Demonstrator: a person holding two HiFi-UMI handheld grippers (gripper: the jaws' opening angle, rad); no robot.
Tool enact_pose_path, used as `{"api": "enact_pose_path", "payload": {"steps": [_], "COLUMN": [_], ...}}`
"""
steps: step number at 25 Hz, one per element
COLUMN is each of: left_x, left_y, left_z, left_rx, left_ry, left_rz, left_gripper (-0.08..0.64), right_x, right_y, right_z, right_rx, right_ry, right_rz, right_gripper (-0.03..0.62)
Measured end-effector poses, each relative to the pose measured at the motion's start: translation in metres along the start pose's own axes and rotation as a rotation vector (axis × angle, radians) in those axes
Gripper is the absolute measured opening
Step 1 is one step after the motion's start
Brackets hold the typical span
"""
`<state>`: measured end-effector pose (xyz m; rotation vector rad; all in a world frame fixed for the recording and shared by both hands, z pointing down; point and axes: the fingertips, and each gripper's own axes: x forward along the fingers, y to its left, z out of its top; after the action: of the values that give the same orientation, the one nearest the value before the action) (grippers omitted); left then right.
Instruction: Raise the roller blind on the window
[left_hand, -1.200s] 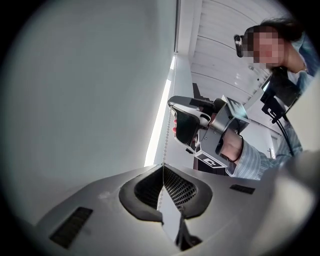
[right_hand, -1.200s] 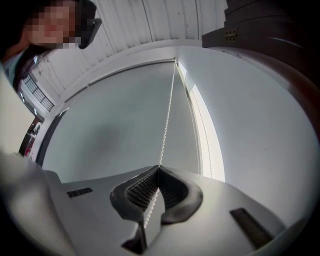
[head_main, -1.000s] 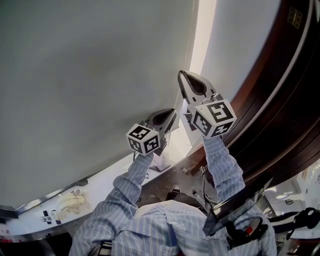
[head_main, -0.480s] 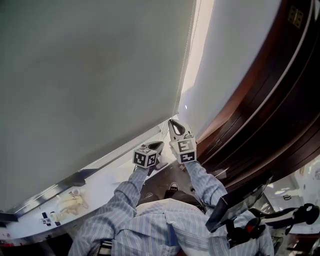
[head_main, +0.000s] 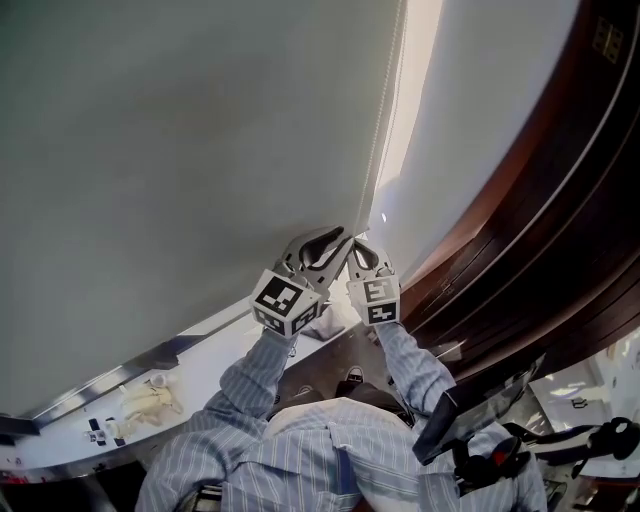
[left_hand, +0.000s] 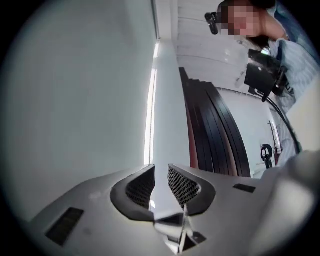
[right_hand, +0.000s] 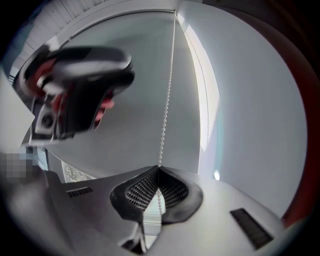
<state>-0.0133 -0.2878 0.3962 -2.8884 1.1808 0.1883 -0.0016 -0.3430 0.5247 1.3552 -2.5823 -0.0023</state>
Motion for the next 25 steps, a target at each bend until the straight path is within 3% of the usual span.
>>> {"api": "enact_pose_path", "payload": {"steps": [4,8,11,18,23,25], "left_x": [0.033,0.064,0.074,0.077,0.063,0.064], "left_y": [0.007,0.021,0.024,0.017,0.024,0.025], "left_z": [0.104,0.159,0.175,0.195,0.195,0.185], "left_rx": [0.062,0.091,0.099,0.024,-0.049,-0.033], "left_ry": [-0.14,-0.155,-0.169,-0.224,-0.325,-0.306], "left_rz": [-0.042,-0.071,-0.088,-0.144,-0.122,-0.11], "left_gripper": [0.06,0.064,0.063,0.018,0.012,0.012], "right_x": [-0.002,-0.004,-0.007,-0.013,-0.019,-0.018], "right_y": [0.006,0.009,0.01,0.019,0.02,0.024], "right_z": [0.0,-0.001,-0.001,-0.002,-0.007,-0.016], "right_rx": [0.016,0.025,0.045,0.048,0.032,0.031], "right_ry": [-0.015,-0.017,-0.024,-0.033,-0.048,-0.027], "right_rz": [0.009,0.013,0.01,0.019,0.019,0.026], "right_gripper": [0.005,0.005,0.006,0.006,0.006,0.005]}}
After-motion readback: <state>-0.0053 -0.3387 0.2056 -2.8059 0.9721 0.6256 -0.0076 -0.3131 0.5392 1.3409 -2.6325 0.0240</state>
